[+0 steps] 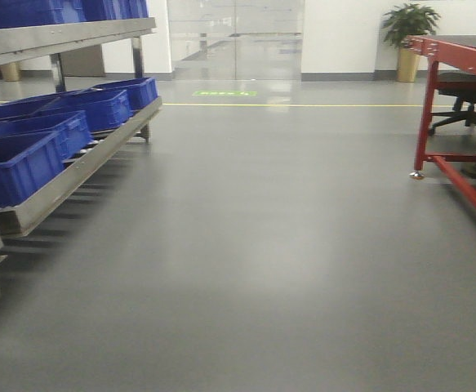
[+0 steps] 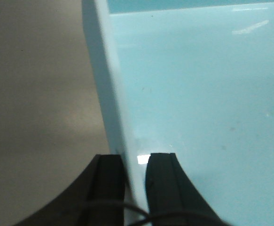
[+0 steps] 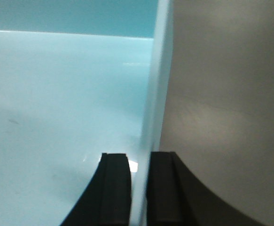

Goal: Move two blue bins to right shelf middle
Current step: 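Drive across the floor carrying the teal bin in both grippers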

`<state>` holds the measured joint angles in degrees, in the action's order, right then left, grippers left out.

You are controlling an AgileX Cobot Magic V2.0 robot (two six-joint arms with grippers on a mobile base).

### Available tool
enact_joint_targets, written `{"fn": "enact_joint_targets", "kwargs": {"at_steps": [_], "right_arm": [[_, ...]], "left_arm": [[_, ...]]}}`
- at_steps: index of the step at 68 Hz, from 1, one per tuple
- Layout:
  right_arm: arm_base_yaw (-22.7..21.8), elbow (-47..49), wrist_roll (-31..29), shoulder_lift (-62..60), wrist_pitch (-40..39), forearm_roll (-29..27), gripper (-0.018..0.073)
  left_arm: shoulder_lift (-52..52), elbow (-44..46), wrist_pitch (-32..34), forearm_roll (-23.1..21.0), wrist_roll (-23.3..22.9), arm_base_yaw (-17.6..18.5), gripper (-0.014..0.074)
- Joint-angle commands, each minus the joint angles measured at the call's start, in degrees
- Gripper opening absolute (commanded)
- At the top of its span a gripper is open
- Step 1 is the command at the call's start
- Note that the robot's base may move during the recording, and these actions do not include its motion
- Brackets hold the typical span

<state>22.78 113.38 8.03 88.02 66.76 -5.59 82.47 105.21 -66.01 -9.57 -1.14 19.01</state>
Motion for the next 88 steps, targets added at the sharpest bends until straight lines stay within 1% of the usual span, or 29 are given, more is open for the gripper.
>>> {"fn": "enact_joint_targets", "kwargs": {"at_steps": [1, 88], "right_arm": [[-0.2, 0.7, -1.2, -0.6, -2.9, -0.6, -0.0151], [-0.2, 0.7, -1.2, -0.6, -2.9, -0.6, -0.0151]], "left_arm": [[-0.6, 0.7, 1.5, -1.7, 1.1, 0.0, -0.0111], [-0.6, 0.7, 1.5, -1.7, 1.1, 0.0, -0.0111]]}}
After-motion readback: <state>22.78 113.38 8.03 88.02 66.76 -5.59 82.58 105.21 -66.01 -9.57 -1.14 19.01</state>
